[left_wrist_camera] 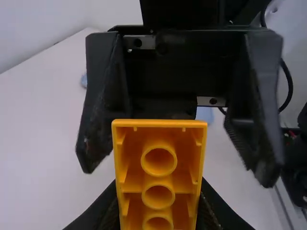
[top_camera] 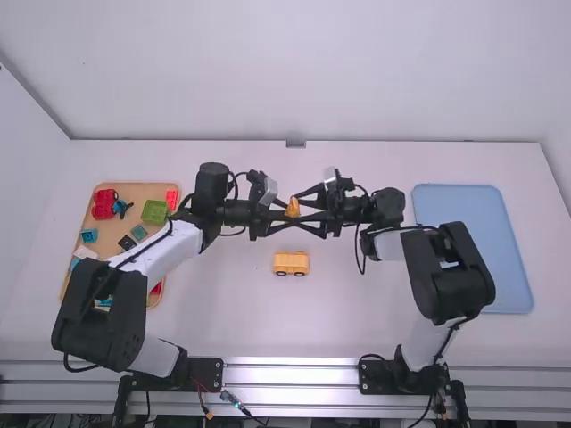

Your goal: Assemble lego blocks to make yellow taxi

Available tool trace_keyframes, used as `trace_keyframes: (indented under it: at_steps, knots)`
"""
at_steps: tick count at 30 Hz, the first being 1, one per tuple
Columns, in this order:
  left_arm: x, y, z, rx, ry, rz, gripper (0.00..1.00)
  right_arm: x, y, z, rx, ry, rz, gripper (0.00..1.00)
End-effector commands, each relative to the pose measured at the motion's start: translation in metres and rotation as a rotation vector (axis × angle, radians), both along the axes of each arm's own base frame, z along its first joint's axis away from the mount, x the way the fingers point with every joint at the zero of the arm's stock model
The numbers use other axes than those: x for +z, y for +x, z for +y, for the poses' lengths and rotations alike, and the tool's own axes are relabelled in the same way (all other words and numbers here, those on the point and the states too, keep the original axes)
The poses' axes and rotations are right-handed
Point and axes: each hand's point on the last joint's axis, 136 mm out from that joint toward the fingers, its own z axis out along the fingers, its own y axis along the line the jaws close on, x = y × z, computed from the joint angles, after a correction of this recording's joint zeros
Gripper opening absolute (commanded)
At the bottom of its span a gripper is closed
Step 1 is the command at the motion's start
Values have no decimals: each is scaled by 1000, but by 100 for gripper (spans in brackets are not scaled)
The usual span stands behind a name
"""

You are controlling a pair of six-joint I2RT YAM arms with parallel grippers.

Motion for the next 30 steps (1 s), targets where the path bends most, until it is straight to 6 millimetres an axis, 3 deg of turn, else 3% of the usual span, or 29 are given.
trace_keyframes:
  at_steps: [1,6,16,18,19,21,23,27,30]
  knots:
    - [10,-11,-2,-44,-29,-8,2,5,0,5,23,3,-12,59]
    - [10,-11,-2,-43,-28,-8,2,5,1,4,21,2,-11,43]
    - [12,-13,-2,-60,-41,-22,2,5,1,4,19,2,-15,24]
    - [12,-12,-1,-56,-42,-31,15,5,1,4,18,3,-16,16]
    - [11,-14,-2,-60,-43,-35,48,5,0,5,23,3,-16,1]
    - [11,-13,-1,-55,-43,-35,68,5,1,6,20,4,-15,0]
    - [11,-12,0,-53,-45,-42,99,5,2,4,14,4,-19,0]
    - [10,-10,0,-44,-41,-43,99,8,12,-4,-17,6,-7,0]
    - [-5,13,8,116,30,34,99,11,26,-17,-77,15,1,0]
